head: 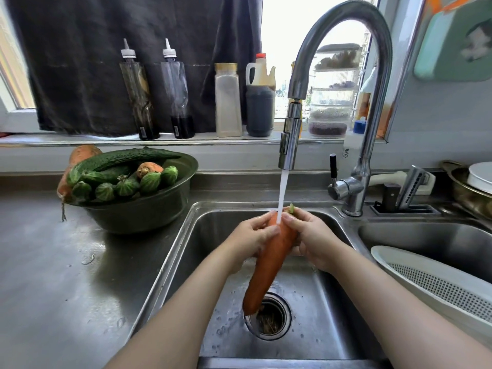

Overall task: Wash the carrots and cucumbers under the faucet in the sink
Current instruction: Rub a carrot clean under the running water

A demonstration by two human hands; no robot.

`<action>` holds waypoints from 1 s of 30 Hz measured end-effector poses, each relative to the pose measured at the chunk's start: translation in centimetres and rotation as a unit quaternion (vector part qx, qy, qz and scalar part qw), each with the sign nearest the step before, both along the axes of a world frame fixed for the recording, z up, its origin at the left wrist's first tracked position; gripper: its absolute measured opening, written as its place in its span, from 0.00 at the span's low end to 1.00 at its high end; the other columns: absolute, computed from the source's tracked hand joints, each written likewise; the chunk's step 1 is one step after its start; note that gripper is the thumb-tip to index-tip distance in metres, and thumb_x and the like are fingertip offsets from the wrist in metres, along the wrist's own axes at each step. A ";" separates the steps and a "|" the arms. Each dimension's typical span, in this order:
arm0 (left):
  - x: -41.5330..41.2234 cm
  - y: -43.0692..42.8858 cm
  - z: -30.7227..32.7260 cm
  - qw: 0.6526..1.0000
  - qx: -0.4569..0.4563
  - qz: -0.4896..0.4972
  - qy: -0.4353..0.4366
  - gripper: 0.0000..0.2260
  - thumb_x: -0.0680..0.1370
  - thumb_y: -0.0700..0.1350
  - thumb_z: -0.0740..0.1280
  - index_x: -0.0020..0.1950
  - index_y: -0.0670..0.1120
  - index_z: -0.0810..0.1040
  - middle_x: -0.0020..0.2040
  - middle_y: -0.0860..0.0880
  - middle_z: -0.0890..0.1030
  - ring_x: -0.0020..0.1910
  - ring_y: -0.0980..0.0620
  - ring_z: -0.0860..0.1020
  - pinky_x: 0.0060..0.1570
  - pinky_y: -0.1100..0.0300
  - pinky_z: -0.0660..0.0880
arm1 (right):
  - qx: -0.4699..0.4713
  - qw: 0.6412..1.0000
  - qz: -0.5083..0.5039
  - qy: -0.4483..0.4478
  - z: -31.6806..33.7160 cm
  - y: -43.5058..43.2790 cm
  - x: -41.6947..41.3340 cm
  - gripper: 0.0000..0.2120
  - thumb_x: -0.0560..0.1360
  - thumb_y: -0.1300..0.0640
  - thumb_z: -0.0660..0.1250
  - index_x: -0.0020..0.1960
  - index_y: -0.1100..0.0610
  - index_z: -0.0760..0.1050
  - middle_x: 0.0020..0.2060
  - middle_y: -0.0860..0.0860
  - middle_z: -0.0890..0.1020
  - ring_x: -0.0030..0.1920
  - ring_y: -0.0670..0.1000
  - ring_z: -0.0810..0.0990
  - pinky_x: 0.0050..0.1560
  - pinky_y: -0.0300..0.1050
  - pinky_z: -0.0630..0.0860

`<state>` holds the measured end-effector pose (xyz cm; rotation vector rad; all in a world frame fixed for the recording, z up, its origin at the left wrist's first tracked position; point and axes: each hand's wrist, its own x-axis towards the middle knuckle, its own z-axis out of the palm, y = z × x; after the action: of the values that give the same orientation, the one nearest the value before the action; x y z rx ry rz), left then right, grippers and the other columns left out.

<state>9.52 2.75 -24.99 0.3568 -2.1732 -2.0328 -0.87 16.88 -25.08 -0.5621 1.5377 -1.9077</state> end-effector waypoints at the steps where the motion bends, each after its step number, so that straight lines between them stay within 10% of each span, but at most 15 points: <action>1: 0.0 0.5 0.3 0.999 0.014 0.036 0.013 0.19 0.79 0.53 0.72 0.70 0.58 0.78 0.62 0.48 0.84 0.56 0.48 0.85 0.58 0.48 0.82 | -0.004 1.000 0.002 0.002 0.0 0.0 0.0 0.14 0.82 0.56 0.67 0.66 0.56 0.77 0.58 0.61 0.84 0.52 0.60 0.86 0.42 0.57 0.83; 15: 0.4 -0.1 0.6 1.000 -0.007 0.001 0.004 0.21 0.80 0.43 0.73 0.73 0.55 0.77 0.61 0.48 0.85 0.55 0.48 0.85 0.51 0.53 0.84 | 0.003 0.999 0.039 0.018 0.1 0.6 -0.2 0.13 0.83 0.58 0.65 0.67 0.57 0.76 0.58 0.59 0.85 0.52 0.59 0.86 0.43 0.57 0.83; 30: 0.1 0.3 0.5 0.999 0.014 0.038 -0.024 0.19 0.80 0.44 0.69 0.69 0.58 0.79 0.56 0.45 0.86 0.56 0.42 0.84 0.63 0.41 0.79 | 0.008 0.998 0.023 0.053 0.1 0.3 0.2 0.11 0.82 0.60 0.66 0.65 0.57 0.76 0.52 0.56 0.85 0.49 0.57 0.86 0.47 0.60 0.84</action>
<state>9.66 3.05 -24.48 0.4878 -2.1255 -2.0355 -0.71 17.19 -25.01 -0.6954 1.5909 -1.8560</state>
